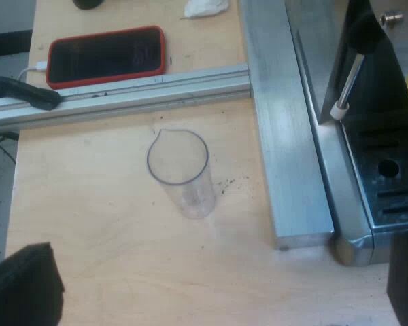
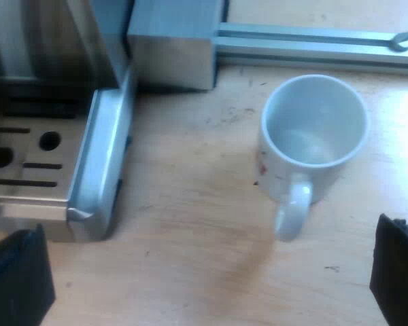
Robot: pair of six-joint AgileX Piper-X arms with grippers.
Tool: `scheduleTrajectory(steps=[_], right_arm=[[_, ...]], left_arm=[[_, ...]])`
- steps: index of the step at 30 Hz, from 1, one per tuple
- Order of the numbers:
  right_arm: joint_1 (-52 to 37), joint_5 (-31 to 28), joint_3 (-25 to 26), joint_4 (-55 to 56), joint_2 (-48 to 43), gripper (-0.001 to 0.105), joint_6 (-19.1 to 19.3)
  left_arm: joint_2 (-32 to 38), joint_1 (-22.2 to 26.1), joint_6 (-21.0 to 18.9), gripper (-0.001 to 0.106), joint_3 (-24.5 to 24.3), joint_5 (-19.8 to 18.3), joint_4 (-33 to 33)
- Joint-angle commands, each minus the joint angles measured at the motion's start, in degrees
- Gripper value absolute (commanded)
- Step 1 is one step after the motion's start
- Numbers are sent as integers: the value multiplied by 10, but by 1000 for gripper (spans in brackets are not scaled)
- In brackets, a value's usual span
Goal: Grind coffee beans and then tamp
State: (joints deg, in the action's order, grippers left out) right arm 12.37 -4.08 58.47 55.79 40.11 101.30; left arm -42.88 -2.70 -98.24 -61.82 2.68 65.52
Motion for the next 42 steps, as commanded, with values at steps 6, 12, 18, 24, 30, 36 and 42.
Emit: scheduleTrajectory(steps=[6, 12, 18, 24, 30, 36, 42], right_arm=[[-100, 30, 7, 6, -51, 97, 47], [-114, 41, 7, 6, -83, 97, 57], [-114, 41, 7, 6, -164, 97, 56], [-114, 41, 5, 6, -227, 97, 55], [-114, 41, -32, 6, -305, 97, 55], [-114, 41, -77, 6, -395, 97, 55], [-114, 41, -91, 24, -430, 97, 57]], left_arm=[[44, 1, -7, 105, -5, 3, 4], [107, 1, -7, 105, -5, 2, 4], [193, 1, -4, 105, -5, 2, 4], [275, 1, -3, 105, -3, 2, 6], [351, 1, -3, 105, -3, 3, 16], [418, 1, 9, 105, -3, 5, 95], [497, 1, 9, 105, -5, 5, 177]])
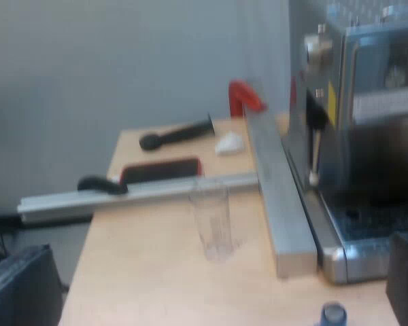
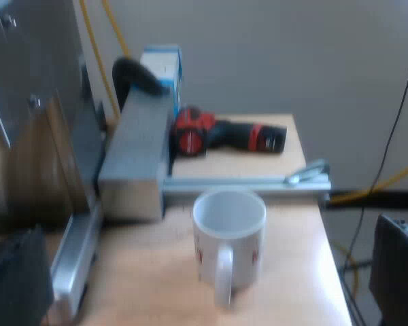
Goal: Grind coffee beans and then tamp
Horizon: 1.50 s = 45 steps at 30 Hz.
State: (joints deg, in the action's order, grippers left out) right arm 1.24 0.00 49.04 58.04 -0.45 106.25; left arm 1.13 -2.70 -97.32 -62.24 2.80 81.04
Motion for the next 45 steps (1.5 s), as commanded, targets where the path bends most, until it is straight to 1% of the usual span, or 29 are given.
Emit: scheduleTrajectory(steps=[1, 2, 4, 12, 15, 17, 19, 20, 21, 22, 24, 27, 28, 30, 31, 33, 36, 38, 45], right_arm=[[-3, 0, 2, -1, -25, 97, 8], [-3, 10, -7, -18, -27, 97, 7], [-3, 10, -10, -27, -27, 97, 7], [-3, 16, -33, -44, -27, 97, 5], [-3, 19, -42, -47, -27, 97, 5], [-3, 23, -58, -47, -26, 97, 5], [-3, 29, -66, -47, -26, 97, 5], [-3, 34, -75, -47, -26, 97, 5], [-3, 43, -90, -47, -26, 97, 4], [-3, 43, -92, -47, -26, 97, 4], [-3, 43, -107, -46, -26, 97, 4], [-3, 43, -127, -33, -26, 97, 4], [-3, 43, -129, -29, -26, 97, 4], [-3, 43, -144, -7, -26, 97, 4], [-3, 43, -147, 0, -26, 97, 4], [-3, 43, -160, 24, -26, 97, 4], [-3, 44, -174, 40, -26, 97, 4], [-3, 48, -175, 39, -26, 97, 4], [-3, 50, -175, 37, -26, 97, 4]], left_arm=[[70, 1, -1, 105, -2, 3, 40], [80, 1, -1, 105, -2, 3, 52], [79, 3, -2, 105, -11, 11, 91], [79, 2, -19, 105, 1, 17, 66], [78, 2, -33, 105, 35, 17, 6], [78, 2, -34, 105, 42, 17, -6], [78, 2, -41, 105, 87, 17, -67], [78, 2, -41, 105, 100, 17, -89], [78, 2, -41, 105, 126, 17, -120], [78, 2, -41, 105, 136, 17, -129], [77, 2, -41, 105, 172, 15, -163], [77, 2, -41, 105, 218, 12, -193], [77, 2, -41, 105, 224, 12, -196], [77, 2, -41, 105, 256, 10, -203], [76, 2, -41, 105, 260, 9, -202], [76, 2, -41, 105, 286, -6, -202], [76, 2, -41, 105, 311, -35, -198], [75, 2, -40, 105, 317, -42, -205], [75, 2, -40, 105, 319, -48, -210]])
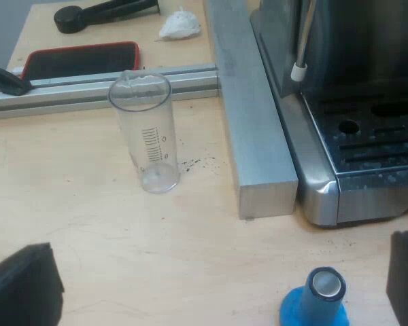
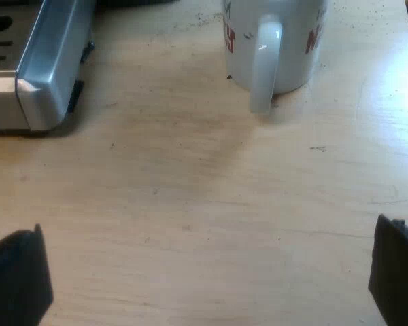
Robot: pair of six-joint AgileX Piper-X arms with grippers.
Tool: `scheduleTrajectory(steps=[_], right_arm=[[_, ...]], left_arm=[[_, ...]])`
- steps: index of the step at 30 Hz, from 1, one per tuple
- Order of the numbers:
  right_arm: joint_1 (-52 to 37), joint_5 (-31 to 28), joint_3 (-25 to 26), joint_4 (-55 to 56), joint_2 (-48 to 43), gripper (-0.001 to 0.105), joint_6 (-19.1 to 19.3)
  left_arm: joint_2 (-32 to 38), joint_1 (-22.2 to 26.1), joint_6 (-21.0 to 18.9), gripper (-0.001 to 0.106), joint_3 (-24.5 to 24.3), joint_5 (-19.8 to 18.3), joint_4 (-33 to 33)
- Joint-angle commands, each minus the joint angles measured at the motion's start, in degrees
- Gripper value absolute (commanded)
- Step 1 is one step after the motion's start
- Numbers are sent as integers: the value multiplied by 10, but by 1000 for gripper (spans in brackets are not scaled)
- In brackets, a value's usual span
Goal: Grind coffee beans and then tamp
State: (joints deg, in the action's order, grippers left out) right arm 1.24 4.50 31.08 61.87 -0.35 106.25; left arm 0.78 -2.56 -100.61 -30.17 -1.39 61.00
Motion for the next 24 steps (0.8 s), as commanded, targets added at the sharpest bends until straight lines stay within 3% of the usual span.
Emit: scheduleTrajectory(steps=[1, 24], right_arm=[[-3, 5, 5, -1, -27, 97, 4], [-3, 5, 5, -1, -27, 97, 4]], left_arm=[[79, 1, -6, 105, -2, -6, -9], [79, 1, 17, 105, 16, -11, -44]])
